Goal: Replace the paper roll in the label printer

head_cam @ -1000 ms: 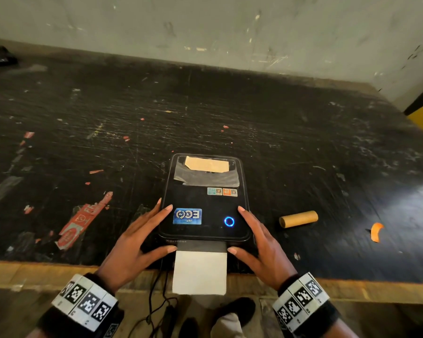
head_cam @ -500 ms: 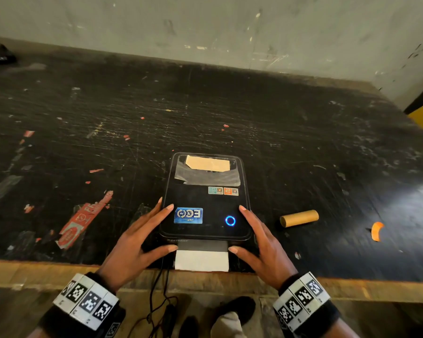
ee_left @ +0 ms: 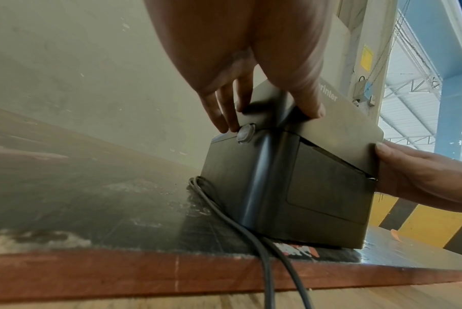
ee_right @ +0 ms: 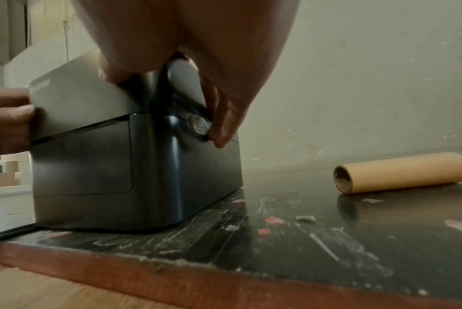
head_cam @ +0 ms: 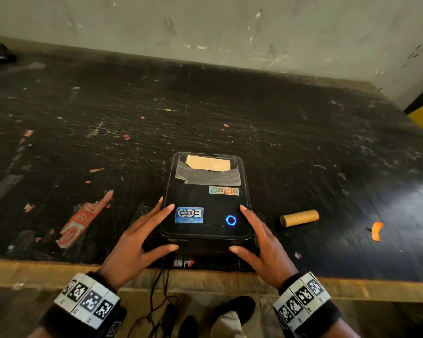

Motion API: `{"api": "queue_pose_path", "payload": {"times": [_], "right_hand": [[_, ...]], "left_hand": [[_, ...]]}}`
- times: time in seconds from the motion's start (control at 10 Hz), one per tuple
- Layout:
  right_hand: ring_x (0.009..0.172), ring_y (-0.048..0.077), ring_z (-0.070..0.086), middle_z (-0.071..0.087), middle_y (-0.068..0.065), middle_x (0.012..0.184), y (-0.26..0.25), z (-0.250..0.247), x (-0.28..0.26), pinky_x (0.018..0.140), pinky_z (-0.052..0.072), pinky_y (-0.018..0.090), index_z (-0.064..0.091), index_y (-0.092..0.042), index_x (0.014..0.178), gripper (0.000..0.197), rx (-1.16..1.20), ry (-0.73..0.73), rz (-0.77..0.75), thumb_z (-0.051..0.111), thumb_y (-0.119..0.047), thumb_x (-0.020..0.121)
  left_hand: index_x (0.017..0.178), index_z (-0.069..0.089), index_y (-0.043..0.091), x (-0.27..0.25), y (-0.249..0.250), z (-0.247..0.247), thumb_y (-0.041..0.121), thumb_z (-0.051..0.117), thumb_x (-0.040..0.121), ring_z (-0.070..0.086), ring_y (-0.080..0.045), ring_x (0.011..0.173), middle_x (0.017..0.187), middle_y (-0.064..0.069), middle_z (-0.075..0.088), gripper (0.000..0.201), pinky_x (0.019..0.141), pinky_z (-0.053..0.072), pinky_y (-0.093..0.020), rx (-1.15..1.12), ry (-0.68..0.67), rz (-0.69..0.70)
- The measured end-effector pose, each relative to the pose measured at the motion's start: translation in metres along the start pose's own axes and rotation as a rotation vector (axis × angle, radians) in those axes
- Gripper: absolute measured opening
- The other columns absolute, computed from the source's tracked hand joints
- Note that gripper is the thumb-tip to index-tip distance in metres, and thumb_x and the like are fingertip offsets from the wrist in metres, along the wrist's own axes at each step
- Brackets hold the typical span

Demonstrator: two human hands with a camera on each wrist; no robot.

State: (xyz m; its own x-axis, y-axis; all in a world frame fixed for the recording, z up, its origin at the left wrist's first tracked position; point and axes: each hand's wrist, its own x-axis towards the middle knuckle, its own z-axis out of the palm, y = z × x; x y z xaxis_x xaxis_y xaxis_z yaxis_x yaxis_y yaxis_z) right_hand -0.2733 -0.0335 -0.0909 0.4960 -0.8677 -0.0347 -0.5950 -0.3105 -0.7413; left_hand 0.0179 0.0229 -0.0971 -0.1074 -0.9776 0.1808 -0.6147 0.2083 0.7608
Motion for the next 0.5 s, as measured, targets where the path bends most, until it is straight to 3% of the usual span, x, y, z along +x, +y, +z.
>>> {"api": "queue_pose_path", "payload": {"times": [0.2, 0.4, 0.5], "right_hand": [[0.140, 0.012, 0.022, 0.014, -0.005, 0.155, -0.0021, -0.0018, 0.0007, 0.111, 0.032, 0.039, -0.004, -0.070, 0.127, 0.079, -0.002, -0.015, 0.010, 0.055, -0.057, 0.077], [0.138, 0.009, 0.021, 0.012, -0.009, 0.154, -0.0043, -0.0044, 0.0017, 0.111, 0.032, 0.037, -0.006, -0.071, 0.125, 0.079, -0.007, -0.023, 0.024, 0.055, -0.057, 0.077], [0.137, 0.004, 0.017, 0.010, -0.017, 0.150, -0.0015, -0.0001, -0.0058, 0.114, 0.028, 0.035, -0.007, -0.071, 0.126, 0.081, 0.021, -0.034, 0.015, 0.057, -0.058, 0.077]], "left_hand": [[0.133, 0.025, 0.057, 0.0004, 0.0012, -0.0006, 0.053, 0.070, 0.069, 0.017, 0.016, 0.132, 0.144, 0.033, 0.021, 0.078, 0.102, 0.014, 0.003, 0.001, 0.009, 0.005], [0.135, 0.025, 0.054, 0.0031, 0.0042, -0.0025, 0.057, 0.062, 0.068, 0.018, 0.016, 0.132, 0.147, 0.022, 0.022, 0.076, 0.100, 0.016, 0.004, -0.019, -0.001, -0.040], [0.135, 0.017, 0.057, -0.0043, 0.0016, 0.0015, 0.064, 0.060, 0.066, 0.016, 0.015, 0.134, 0.147, 0.028, 0.018, 0.082, 0.102, 0.015, 0.002, -0.051, -0.033, -0.080]]}}
